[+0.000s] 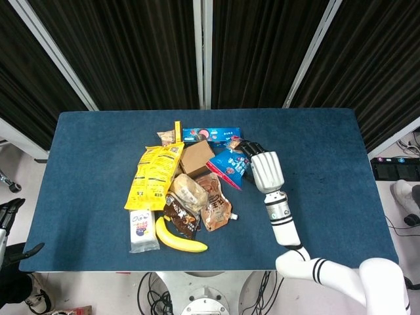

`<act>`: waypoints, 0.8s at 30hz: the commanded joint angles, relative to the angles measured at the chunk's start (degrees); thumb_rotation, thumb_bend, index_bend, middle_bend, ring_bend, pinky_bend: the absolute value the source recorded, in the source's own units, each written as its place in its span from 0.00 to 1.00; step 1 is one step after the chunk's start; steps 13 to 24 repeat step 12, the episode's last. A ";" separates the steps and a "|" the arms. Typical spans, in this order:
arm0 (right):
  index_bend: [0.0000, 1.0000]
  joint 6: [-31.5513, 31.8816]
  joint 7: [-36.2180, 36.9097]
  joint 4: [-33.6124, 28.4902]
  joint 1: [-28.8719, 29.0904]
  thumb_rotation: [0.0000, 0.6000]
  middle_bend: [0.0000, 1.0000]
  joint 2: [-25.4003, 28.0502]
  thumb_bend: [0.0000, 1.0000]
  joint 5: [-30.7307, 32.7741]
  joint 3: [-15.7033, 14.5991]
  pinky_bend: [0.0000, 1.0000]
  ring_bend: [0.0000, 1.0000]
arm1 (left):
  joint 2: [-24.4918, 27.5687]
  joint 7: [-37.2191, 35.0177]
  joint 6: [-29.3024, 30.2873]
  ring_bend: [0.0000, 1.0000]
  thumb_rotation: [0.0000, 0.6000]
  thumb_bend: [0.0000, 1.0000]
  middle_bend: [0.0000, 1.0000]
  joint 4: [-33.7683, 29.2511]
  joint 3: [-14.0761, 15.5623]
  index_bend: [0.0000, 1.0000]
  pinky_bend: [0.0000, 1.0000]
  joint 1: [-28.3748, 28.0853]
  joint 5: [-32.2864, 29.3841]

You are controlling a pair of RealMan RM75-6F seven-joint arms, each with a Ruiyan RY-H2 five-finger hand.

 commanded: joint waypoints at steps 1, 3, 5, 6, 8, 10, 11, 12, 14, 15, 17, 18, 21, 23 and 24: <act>0.97 5.97 3.56 -6.11 -1.10 1.00 0.78 1.99 0.48 -4.51 0.85 0.72 0.64 | 0.05 0.03 0.05 0.12 0.76 0.00 0.11 0.01 0.02 0.11 0.24 0.04 0.04; 0.97 7.43 5.15 -8.00 -1.40 1.00 0.78 2.37 0.48 -5.57 1.13 0.72 0.64 | 0.06 -0.02 0.11 0.12 0.75 0.00 0.11 0.12 -0.02 0.11 0.24 0.05 0.02; 0.97 8.86 6.65 -9.35 -1.53 1.00 0.78 2.54 0.48 -6.75 1.42 0.72 0.64 | 0.00 -0.18 0.20 0.12 0.76 0.00 0.11 0.30 -0.03 0.11 0.24 0.10 0.01; 0.97 9.01 6.78 -9.85 -1.60 1.00 0.78 2.61 0.48 -6.99 1.35 0.72 0.64 | -0.01 -0.28 0.15 0.12 0.76 0.00 0.11 0.44 -0.02 0.11 0.24 0.10 -0.01; 0.97 8.72 6.12 -10.33 -1.57 1.00 0.78 2.67 0.48 -6.93 1.29 0.72 0.64 | 0.04 -0.39 0.05 0.12 0.76 0.00 0.11 0.64 -0.05 0.11 0.24 0.10 -0.15; 0.97 8.08 5.26 -10.22 -1.41 1.00 0.78 2.54 0.48 -6.66 1.22 0.72 0.64 | 0.06 -0.66 0.18 0.12 0.75 0.00 0.11 0.77 -0.18 0.11 0.24 0.13 -0.28; 0.97 7.84 5.14 -10.12 -1.35 1.00 0.78 2.42 0.48 -6.50 1.24 0.72 0.64 | 0.03 -0.75 0.30 0.12 0.75 0.00 0.11 0.81 -0.24 0.11 0.24 0.16 -0.28; 0.97 7.67 5.11 -9.98 -1.28 1.00 0.78 2.30 0.48 -6.40 1.28 0.72 0.64 | 0.01 -0.81 0.38 0.12 0.76 0.00 0.11 0.84 -0.28 0.11 0.24 0.17 -0.30; 0.97 7.67 5.11 -9.98 -1.28 1.00 0.78 2.30 0.48 -6.40 1.28 0.72 0.64 | 0.01 -0.81 0.38 0.12 0.76 0.00 0.11 0.84 -0.28 0.11 0.24 0.17 -0.30; 0.97 7.67 5.11 -9.98 -1.28 1.00 0.78 2.30 0.48 -6.40 1.28 0.72 0.64 | 0.01 -0.81 0.38 0.12 0.76 0.00 0.11 0.84 -0.28 0.11 0.24 0.17 -0.30; 0.97 7.67 5.11 -9.98 -1.28 1.00 0.78 2.30 0.48 -6.40 1.28 0.72 0.64 | 0.01 -0.81 0.38 0.12 0.76 0.00 0.11 0.84 -0.28 0.11 0.24 0.17 -0.30; 0.97 7.67 5.11 -9.98 -1.28 1.00 0.78 2.30 0.48 -6.40 1.28 0.72 0.64 | 0.01 -0.81 0.38 0.12 0.76 0.00 0.11 0.84 -0.28 0.11 0.24 0.17 -0.30; 0.97 7.67 5.11 -9.98 -1.28 1.00 0.78 2.30 0.48 -6.40 1.28 0.72 0.64 | 0.01 -0.81 0.38 0.12 0.76 0.00 0.11 0.84 -0.28 0.11 0.24 0.17 -0.30; 0.97 7.67 5.11 -9.98 -1.28 1.00 0.78 2.30 0.48 -6.40 1.28 0.72 0.64 | 0.01 -0.81 0.38 0.12 0.76 0.00 0.11 0.84 -0.28 0.11 0.24 0.17 -0.30; 0.97 7.67 5.11 -9.98 -1.28 1.00 0.78 2.30 0.48 -6.40 1.28 0.72 0.64 | 0.01 -0.81 0.38 0.12 0.76 0.00 0.11 0.84 -0.28 0.11 0.24 0.17 -0.30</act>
